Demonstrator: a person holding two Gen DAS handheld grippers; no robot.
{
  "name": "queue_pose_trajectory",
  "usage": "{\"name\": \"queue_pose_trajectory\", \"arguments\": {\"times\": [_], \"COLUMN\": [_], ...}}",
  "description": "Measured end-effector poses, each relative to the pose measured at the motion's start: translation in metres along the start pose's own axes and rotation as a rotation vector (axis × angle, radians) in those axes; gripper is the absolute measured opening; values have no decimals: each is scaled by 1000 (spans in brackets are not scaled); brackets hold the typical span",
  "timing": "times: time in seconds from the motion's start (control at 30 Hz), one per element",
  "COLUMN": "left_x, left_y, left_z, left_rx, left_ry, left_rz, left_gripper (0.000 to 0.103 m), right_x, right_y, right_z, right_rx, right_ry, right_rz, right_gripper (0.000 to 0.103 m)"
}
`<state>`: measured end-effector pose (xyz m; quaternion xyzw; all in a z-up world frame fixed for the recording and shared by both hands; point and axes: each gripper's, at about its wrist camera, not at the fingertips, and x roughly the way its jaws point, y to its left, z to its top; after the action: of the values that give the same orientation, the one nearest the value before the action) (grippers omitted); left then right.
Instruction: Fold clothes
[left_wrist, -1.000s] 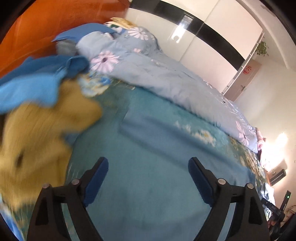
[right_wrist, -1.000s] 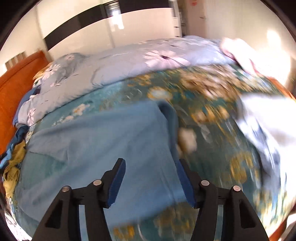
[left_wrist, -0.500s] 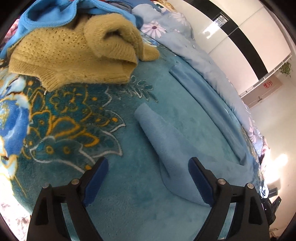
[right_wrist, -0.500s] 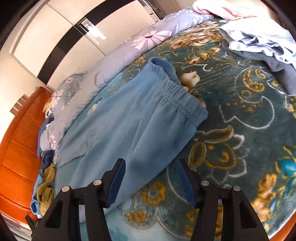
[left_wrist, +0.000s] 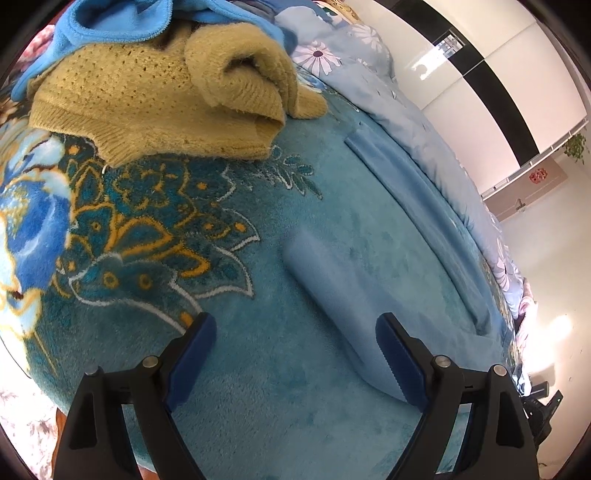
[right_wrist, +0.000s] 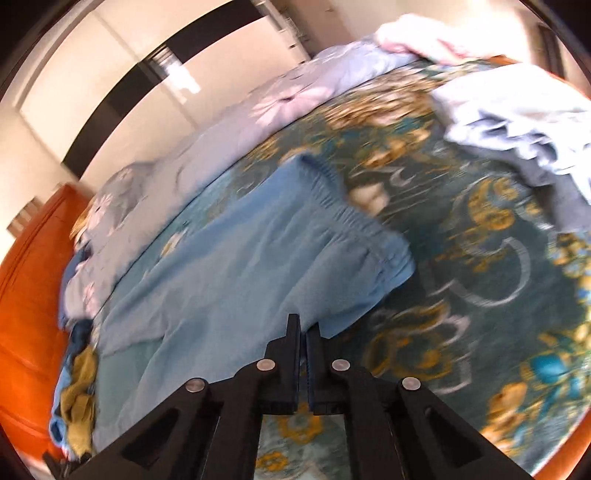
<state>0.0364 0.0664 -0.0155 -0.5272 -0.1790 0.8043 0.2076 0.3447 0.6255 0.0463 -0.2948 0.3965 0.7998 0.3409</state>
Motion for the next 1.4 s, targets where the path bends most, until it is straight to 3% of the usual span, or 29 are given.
{"name": "queue_pose_trajectory", "arguments": {"times": [0.27,0.47,0.53,0.7,0.8,0.97,1.07,1.17,1.23,1.37,1.4], "left_x": [6,5,8,21,20,20,36,68,71,73,66], "left_y": [-7,-22,-31,-48,-62,-119,-166,-205,-210,-216,-213], "left_z": [4,-2,-6,-8,-4,10,10,0,-5,-15,-14], "left_rx": [23,33,54,97,131,241,369,489,506,531,515], "left_ry": [-18,-36,-33,-13,-31,-34,35,165,184,218,210], "left_rz": [23,-25,-28,-14,-16,-134,-186,-190,-199,-222,-245], "left_gripper": [89,86,72,17,8,8,8,9,14,53,56], "right_x": [6,-14,-18,-23,-26,-26,-23,-21,-19,-20,-21], "right_y": [-8,-8,-5,2,3,4,7,12,15,20,20], "right_z": [-3,-5,-7,-12,-16,-22,-25,-30,-33,-36,-37], "right_rx": [-1,-22,-39,-89,-104,-125,-130,-146,-154,-183,-190], "right_ry": [63,40,39,44,49,64,75,83,93,99,100], "right_rz": [0,-14,-18,-24,-21,-26,-20,-15,-11,-13,-15], "right_gripper": [6,7,7,7,12,14,14,14,14,14,14]}}
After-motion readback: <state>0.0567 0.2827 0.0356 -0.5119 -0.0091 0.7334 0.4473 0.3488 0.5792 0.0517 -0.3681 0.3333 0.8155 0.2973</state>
